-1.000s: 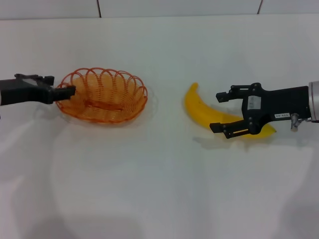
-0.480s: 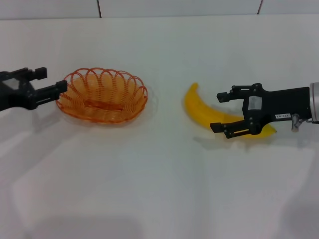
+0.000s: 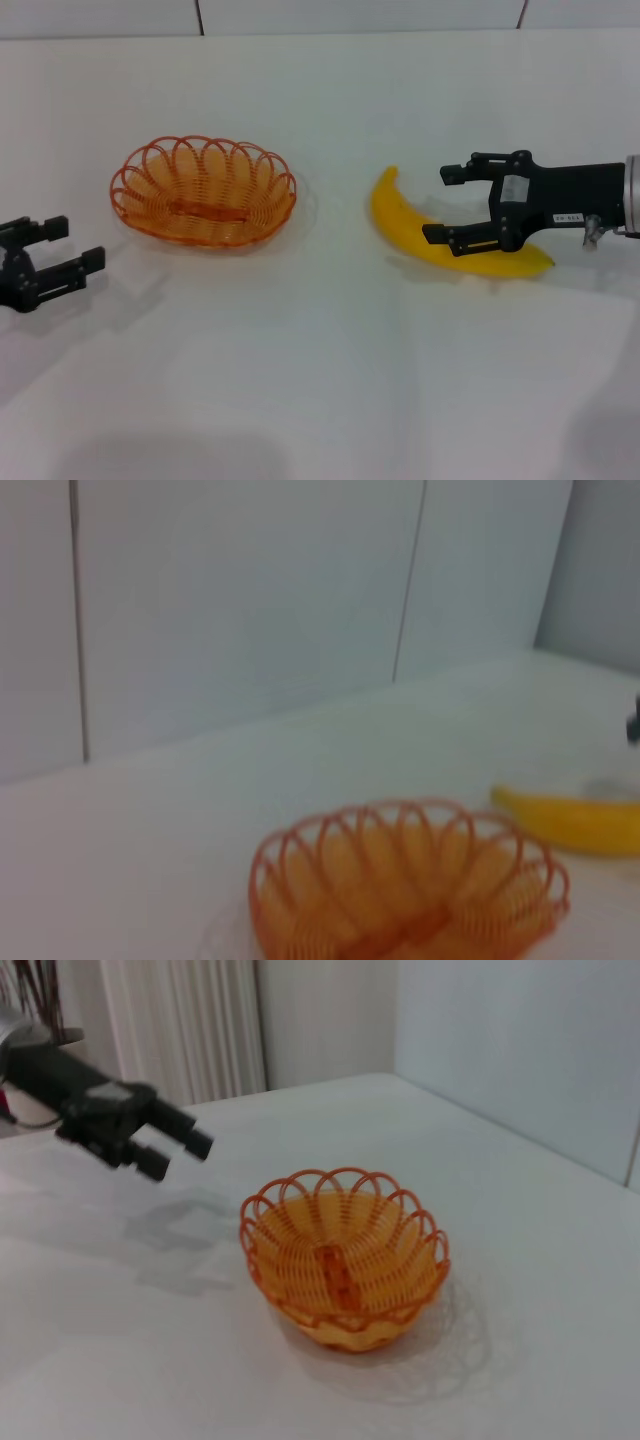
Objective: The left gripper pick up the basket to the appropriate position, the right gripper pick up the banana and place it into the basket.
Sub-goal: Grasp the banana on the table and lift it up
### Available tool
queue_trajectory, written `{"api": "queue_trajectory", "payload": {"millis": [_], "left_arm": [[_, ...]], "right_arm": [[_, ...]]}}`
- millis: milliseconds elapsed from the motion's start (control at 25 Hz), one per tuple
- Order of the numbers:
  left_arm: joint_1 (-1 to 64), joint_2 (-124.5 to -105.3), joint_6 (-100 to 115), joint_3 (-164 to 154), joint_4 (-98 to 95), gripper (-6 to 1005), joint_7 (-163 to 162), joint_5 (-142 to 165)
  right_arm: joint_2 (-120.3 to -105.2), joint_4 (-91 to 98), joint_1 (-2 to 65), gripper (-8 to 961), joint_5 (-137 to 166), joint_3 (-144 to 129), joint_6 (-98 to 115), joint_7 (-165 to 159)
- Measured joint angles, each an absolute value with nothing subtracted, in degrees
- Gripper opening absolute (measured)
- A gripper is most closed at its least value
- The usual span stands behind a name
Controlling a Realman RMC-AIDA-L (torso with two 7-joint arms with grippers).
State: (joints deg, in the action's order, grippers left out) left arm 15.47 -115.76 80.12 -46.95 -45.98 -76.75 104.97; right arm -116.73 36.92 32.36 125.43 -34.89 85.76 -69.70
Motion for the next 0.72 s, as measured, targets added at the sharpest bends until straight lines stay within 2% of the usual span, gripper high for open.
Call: {"api": "queue_trajectory", "payload": {"millis": [320, 720], "left_arm": [[15.83, -115.62, 79.56, -44.32, -43.03, 702, -74.59, 106.55], [16.31, -115.57, 79.55, -44.32, -42.97, 702, -74.29, 106.95]], "right_arm": [[-117.13, 45.5, 32.14, 847, 125.52, -39.58, 86.33, -79.02], [-117.29, 62.06, 28.81, 845, 129.2, -64.37, 80.7, -100.6]]}}
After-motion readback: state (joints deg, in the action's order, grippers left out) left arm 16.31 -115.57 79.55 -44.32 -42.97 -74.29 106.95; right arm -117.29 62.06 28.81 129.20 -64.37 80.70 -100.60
